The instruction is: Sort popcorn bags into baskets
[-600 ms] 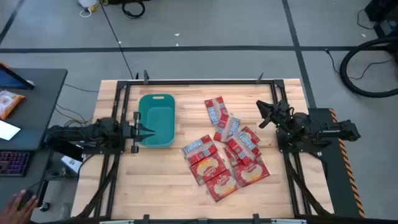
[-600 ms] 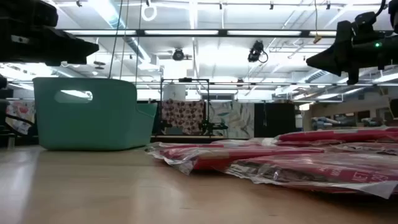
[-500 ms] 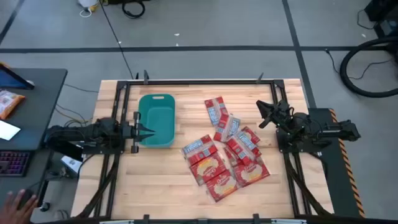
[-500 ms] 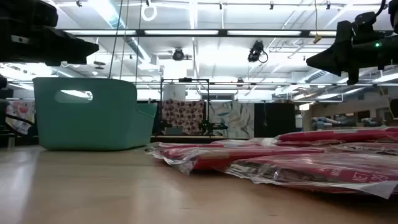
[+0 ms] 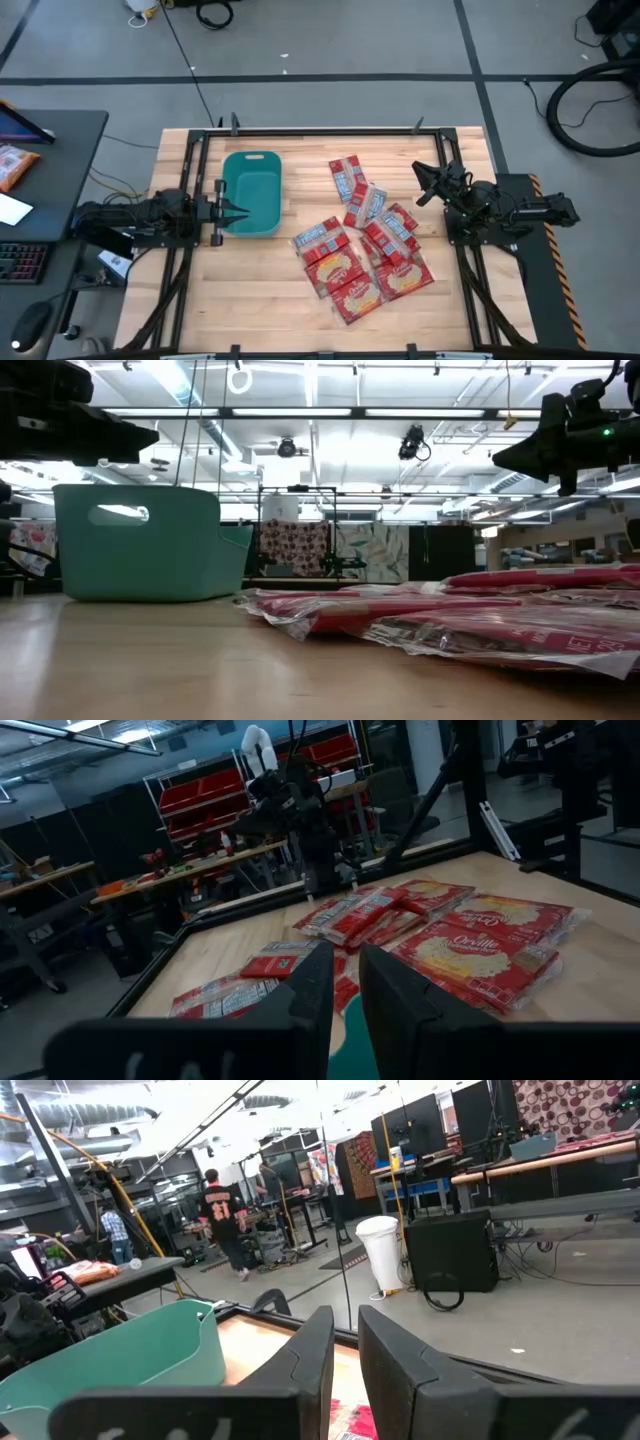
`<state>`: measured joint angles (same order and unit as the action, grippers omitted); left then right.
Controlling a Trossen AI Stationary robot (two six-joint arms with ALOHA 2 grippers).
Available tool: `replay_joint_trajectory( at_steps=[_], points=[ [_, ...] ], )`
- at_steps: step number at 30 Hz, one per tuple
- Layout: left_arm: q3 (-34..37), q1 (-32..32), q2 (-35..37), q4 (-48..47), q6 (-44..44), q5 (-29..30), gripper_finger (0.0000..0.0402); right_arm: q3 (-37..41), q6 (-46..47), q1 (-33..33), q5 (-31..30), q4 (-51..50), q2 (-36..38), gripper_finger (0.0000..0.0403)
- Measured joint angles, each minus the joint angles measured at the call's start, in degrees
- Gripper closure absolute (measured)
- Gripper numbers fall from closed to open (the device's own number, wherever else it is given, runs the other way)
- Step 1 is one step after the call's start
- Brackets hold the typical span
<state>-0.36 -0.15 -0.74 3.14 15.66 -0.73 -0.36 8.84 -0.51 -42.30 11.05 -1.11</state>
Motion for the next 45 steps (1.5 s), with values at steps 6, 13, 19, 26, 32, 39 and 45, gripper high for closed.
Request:
replay_joint_trajectory(
  at_steps=[6, 13, 19, 26, 32, 39, 45],
  points=[
    [0.00, 0.01, 0.01, 0.00, 0.00, 0.00, 0.0342, 0.01, 0.01, -0.01, -0.01, 0.01, -0.01, 0.0346],
    [-0.02, 0.00, 0.00, 0.00, 0.00, 0.01, 0.0342, 0.01, 0.00, -0.01, 0.00, 0.01, 0.00, 0.0347],
    [-0.01, 0.01, 0.01, 0.00, 0.00, 0.00, 0.0342, 0.00, 0.00, -0.01, 0.00, 0.01, -0.01, 0.0347],
    [0.00, -0.01, 0.01, 0.00, 0.00, 0.00, 0.0342, 0.01, 0.00, 0.00, 0.00, 0.02, 0.00, 0.0347],
    [-0.02, 0.01, 0.01, 0.20, -0.66, -0.02, 0.0342, 0.00, 0.04, 0.00, 0.00, 0.47, -0.02, 0.0347],
    [-0.02, 0.01, 0.01, 15.35, -11.37, -1.09, 0.0342, 0.00, -2.57, -0.40, -0.39, 13.78, -0.02, 0.0347],
    [0.00, 0.03, 0.01, 27.31, -18.71, -1.72, 0.0342, -0.03, -10.25, -0.48, 8.00, 31.19, 0.02, 0.0347]
  ],
)
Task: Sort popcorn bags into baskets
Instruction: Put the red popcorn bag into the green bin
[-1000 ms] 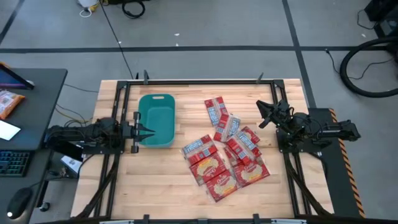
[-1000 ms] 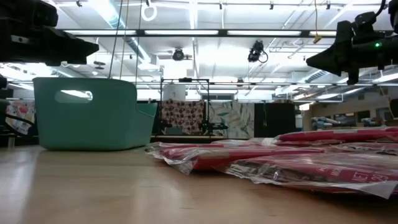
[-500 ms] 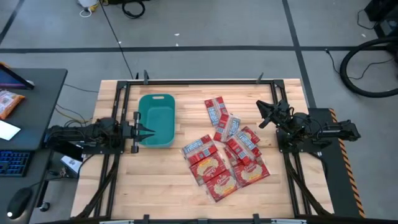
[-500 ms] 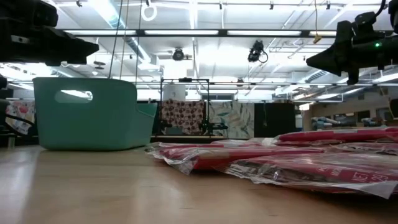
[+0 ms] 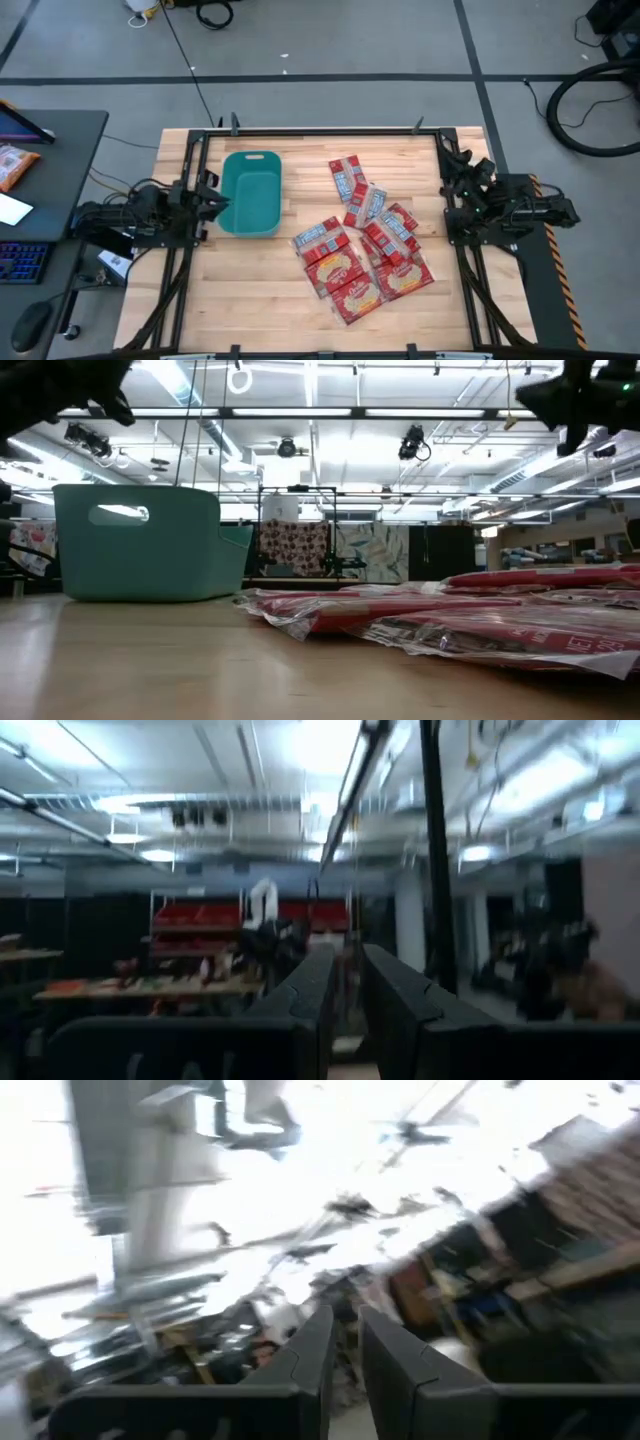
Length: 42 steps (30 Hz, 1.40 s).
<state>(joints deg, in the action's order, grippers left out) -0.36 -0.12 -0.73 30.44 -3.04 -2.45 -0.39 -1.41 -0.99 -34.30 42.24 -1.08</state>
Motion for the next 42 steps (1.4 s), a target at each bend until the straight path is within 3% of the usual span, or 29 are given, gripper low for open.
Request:
replay_joint_trajectory(
  at_steps=[5, 10, 14, 18, 22, 27, 36, 42],
  points=[
    [-1.27, -0.02, -1.07, -1.50, -9.45, 5.48, 0.0342, -0.74, -0.41, 0.02, 9.33, -1.71, -0.02, 0.0347],
    [-6.32, -0.02, -7.85, -5.02, -11.65, 7.00, 0.0342, -3.23, 0.24, 0.04, 16.84, -5.82, -0.71, 0.0347],
    [-10.93, -0.02, -15.81, -6.58, -10.06, 9.46, 0.0342, -6.63, 5.10, -0.02, 12.42, -10.45, -4.51, 0.0348],
    [-13.97, -0.02, -23.23, -6.67, -5.06, 9.72, 0.0342, -9.41, 5.77, 0.00, 12.71, -14.16, -9.93, 0.0351],
    [-14.63, 0.02, -29.49, -3.07, -8.63, 9.54, 0.0342, -10.80, 7.21, 0.00, 13.34, -13.54, -14.14, 0.0351],
    [-16.12, 0.49, -36.46, -0.42, -10.74, 1.05, 0.0342, -12.66, 7.80, 0.00, 19.97, -13.96, -18.91, 0.0351],
    [-25.40, 8.38, -48.85, -8.06, -3.32, 0.83, 0.0342, -20.02, 8.95, 1.64, 22.07, -20.34, -30.39, 0.0351],
    [-27.06, 13.40, -55.12, -10.44, 3.96, 0.93, 0.0342, -23.00, 8.87, 3.14, 21.92, -20.66, -39.02, 0.0351]
  ],
)
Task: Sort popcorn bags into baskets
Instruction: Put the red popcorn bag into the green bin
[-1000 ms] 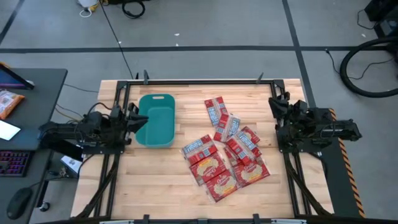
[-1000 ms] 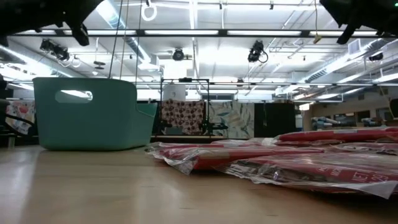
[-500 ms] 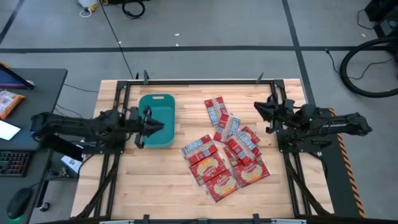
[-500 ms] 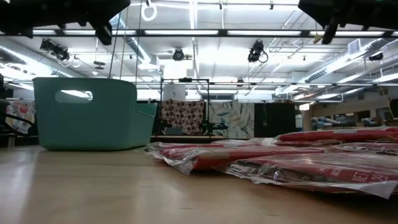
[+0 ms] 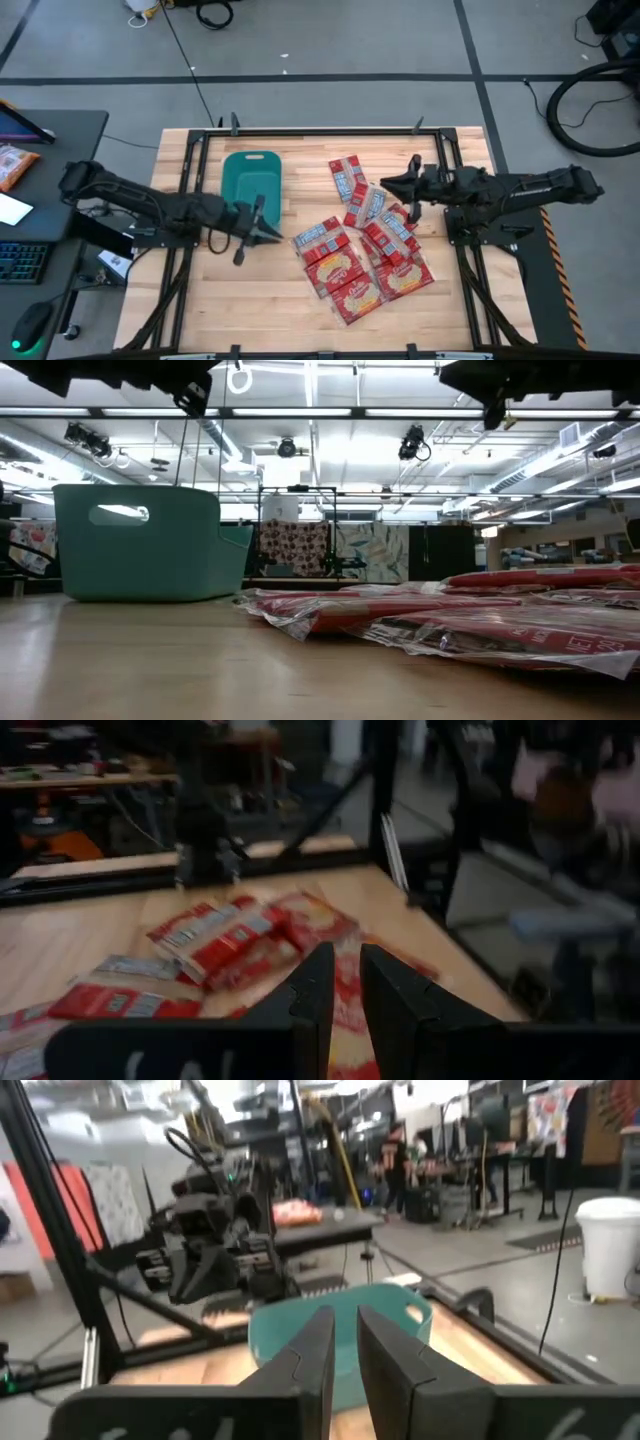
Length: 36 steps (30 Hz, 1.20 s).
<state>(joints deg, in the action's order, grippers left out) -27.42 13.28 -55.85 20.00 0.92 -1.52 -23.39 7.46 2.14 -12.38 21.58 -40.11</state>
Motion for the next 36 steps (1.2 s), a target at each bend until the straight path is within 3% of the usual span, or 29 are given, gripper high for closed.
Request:
replay_joint_trajectory(
  at_steps=[3, 9, 13, 23, 28, 36],
  points=[
    [0.00, 2.14, -2.79, -0.46, 1.28, 2.09, 0.0342, -1.00, -0.09, 0.68, -0.02, -0.01, -3.57, 0.0351],
    [-0.56, 6.96, -8.45, -1.41, 0.97, 17.21, 0.0342, -2.65, -1.58, 1.36, -0.82, 0.46, -9.40, 0.0351],
    [-4.52, 8.99, -12.54, -4.88, 0.86, 21.47, 0.0333, -3.78, -4.36, 1.99, -1.51, 2.51, -12.97, 0.0351],
    [-21.05, 9.33, -24.07, -25.09, -1.73, 22.51, 0.0306, -6.74, -9.56, 5.27, -1.49, 9.42, -22.70, 0.0351],
    [-24.81, 9.68, -28.31, -30.00, -1.25, 23.76, 0.0295, -6.72, -9.77, 6.91, -2.29, 11.30, -26.28, 0.0350],
    [-29.63, 10.14, -34.79, -34.50, -1.26, 23.75, 0.0231, -6.79, -10.05, 8.63, -3.49, 13.10, -26.32, 0.0350]
  ],
)
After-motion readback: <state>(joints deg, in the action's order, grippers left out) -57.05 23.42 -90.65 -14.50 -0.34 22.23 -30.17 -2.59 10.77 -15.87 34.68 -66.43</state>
